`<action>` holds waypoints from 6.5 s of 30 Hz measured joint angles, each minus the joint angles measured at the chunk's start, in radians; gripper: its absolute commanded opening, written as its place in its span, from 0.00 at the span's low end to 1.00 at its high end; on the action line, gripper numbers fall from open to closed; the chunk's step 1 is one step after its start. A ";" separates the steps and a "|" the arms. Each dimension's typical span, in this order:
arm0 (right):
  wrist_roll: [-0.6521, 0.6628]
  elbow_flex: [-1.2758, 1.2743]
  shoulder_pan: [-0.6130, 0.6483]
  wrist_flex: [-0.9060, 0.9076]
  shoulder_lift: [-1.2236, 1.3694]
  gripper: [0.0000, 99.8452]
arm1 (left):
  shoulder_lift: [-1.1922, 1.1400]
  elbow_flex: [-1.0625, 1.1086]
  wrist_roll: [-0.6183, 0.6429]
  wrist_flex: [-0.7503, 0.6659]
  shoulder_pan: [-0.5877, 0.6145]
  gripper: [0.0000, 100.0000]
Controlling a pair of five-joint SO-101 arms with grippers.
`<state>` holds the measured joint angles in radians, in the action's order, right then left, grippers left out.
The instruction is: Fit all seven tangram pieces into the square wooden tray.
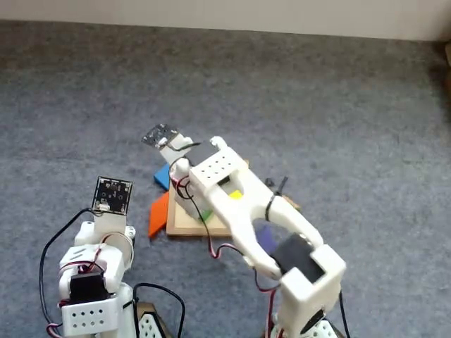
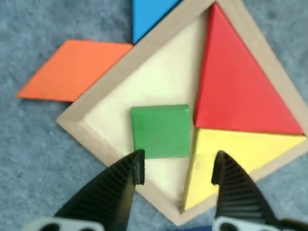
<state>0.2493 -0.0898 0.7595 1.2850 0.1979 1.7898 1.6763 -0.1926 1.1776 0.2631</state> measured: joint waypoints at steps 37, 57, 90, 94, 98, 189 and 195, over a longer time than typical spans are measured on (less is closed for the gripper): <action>1.011 -0.440 -0.514 -0.098 -0.245 0.22 | 0.000 0.000 0.000 0.000 0.000 0.07; 1.026 -0.499 -0.514 -0.293 -0.124 0.22 | 0.000 0.000 0.000 0.000 0.000 0.07; 0.921 -0.160 -0.442 0.083 -0.087 0.13 | 0.000 0.000 0.000 0.000 0.000 0.07; 0.918 -0.160 -0.336 0.087 -0.181 0.13 | 0.000 0.000 0.000 0.000 0.000 0.07; 0.918 -0.160 -0.227 0.094 -0.244 0.13 | 0.000 0.000 0.000 0.000 0.000 0.07; 0.173 -0.738 -0.227 -0.189 -0.709 0.27 | 0.000 0.000 0.000 0.000 0.000 0.07; 0.048 -0.763 -0.230 -0.189 -0.652 0.28 | 0.000 0.000 0.000 0.000 0.000 0.07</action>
<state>0.2969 -0.8523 0.5294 1.0963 -0.4542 1.7898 1.6763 -0.1926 1.1776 0.2631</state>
